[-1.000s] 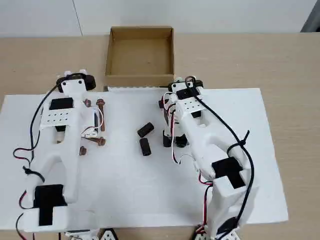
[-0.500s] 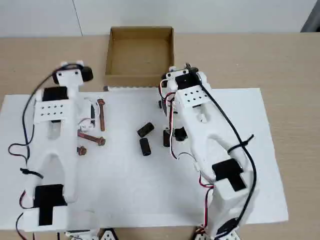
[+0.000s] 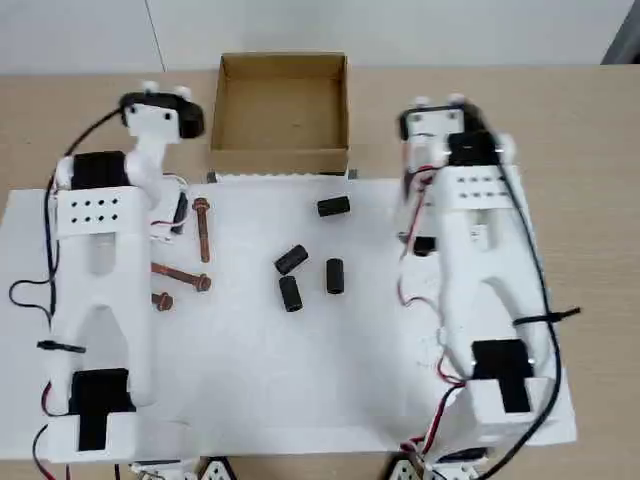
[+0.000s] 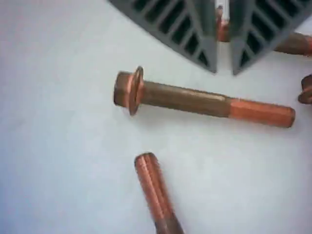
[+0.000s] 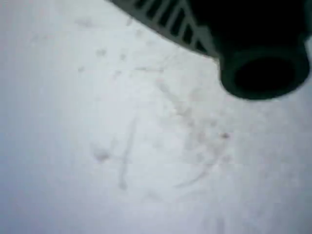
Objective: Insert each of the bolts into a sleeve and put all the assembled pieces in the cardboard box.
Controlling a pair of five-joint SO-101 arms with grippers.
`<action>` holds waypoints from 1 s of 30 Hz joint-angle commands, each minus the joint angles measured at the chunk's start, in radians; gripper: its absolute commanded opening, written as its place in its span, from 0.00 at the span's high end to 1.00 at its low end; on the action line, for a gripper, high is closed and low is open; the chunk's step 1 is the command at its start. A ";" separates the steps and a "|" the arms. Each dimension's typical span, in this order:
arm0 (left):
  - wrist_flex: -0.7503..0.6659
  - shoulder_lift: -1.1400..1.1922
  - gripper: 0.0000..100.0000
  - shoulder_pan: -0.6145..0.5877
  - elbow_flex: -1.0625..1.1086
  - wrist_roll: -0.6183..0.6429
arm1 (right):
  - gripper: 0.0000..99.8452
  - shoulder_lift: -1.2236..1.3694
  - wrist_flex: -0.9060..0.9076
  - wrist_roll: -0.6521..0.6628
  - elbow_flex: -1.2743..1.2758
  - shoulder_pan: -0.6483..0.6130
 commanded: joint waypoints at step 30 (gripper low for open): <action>-0.060 0.690 0.98 0.081 -0.602 0.292 | 1.00 -0.053 0.008 0.034 0.150 0.093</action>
